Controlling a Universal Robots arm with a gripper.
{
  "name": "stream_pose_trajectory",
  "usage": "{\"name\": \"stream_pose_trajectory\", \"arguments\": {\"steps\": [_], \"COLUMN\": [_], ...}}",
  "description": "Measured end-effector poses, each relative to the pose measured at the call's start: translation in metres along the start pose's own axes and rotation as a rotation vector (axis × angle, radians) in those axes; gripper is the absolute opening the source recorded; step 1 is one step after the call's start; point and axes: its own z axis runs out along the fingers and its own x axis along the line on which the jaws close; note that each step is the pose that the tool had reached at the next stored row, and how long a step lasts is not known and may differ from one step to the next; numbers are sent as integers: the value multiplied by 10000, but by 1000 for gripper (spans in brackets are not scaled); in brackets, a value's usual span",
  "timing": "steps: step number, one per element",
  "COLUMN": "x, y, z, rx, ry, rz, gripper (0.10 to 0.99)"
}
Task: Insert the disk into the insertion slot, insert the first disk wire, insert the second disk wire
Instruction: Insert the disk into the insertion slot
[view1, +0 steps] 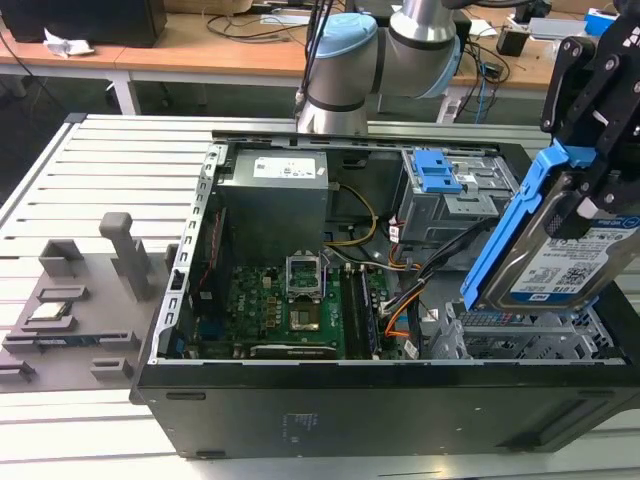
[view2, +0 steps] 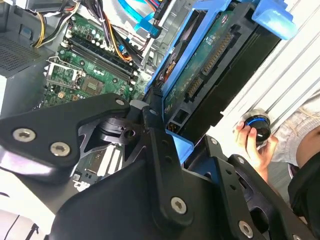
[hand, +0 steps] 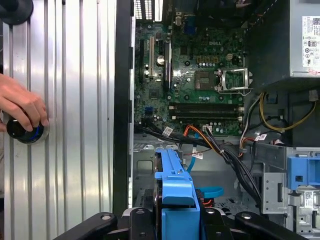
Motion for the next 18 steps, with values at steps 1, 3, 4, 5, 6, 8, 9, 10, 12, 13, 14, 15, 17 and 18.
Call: {"name": "stream_pose_trajectory", "arguments": {"steps": [1, 3, 4, 5, 6, 8, 9, 10, 12, 13, 14, 15, 17, 18], "x": [-4, -14, -18, -22, -25, -30, -34, -43, -55, -64, -72, -79, -83, -84], "y": [2, 6, 9, 11, 11, 10, 7, -4, -15, -20, -26, -39, -57, -65], "z": [2, 12, 18, 25, 44, 95, 132, 156, 176, 181, 189, 199, 213, 218], "rx": [0, 0, 0, 0, 0, 0, 0, -2, -4, -4, -4, -5, -6, -6], "ry": [0, 1, 1, 0, -2, 1, 0, 1, -1, 1, 0, 0, 1, 4], "rz": [0, 1, 1, 1, 0, 1, 2, 0, 1, 1, 1, 1, 1, 1], "gripper": [365, 365, 365, 365, 365, 365, 365, 365, 365, 365, 365, 365, 365, 365]}}
